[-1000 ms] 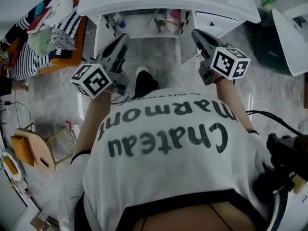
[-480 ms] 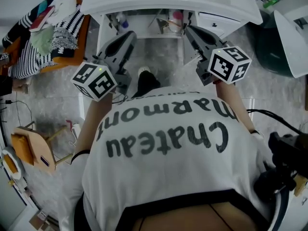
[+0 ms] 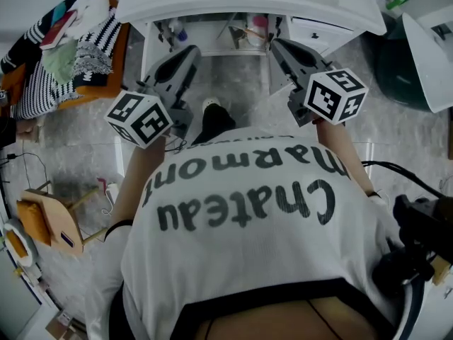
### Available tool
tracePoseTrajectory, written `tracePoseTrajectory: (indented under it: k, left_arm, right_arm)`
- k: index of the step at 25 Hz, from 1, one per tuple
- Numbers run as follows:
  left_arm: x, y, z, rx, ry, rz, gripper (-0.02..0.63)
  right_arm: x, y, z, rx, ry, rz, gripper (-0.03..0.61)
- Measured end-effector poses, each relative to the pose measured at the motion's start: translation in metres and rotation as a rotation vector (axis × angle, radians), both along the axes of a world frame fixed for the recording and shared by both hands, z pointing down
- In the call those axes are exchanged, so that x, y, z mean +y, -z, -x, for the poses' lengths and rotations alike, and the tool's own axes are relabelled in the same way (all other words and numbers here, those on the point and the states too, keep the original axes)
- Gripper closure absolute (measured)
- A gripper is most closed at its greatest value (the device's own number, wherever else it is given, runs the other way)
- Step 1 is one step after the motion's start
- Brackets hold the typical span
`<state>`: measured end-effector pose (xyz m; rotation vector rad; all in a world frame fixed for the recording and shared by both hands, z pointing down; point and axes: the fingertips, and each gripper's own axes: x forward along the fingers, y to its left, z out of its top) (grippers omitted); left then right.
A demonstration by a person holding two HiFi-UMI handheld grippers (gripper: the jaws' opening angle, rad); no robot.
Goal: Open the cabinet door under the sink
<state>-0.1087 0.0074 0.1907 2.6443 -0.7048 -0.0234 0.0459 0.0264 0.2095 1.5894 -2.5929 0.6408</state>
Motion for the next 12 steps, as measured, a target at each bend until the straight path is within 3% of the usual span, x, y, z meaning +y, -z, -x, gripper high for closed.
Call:
tracePoseTrajectory:
  k: [12]
  left_arm:
    - [-0.0018,-0.0041,-0.0029,0.006,-0.012,0.008,0.601]
  right_arm:
    - [-0.0006,-0.0052,-0.0019,0.013,-0.006,0.008,0.568]
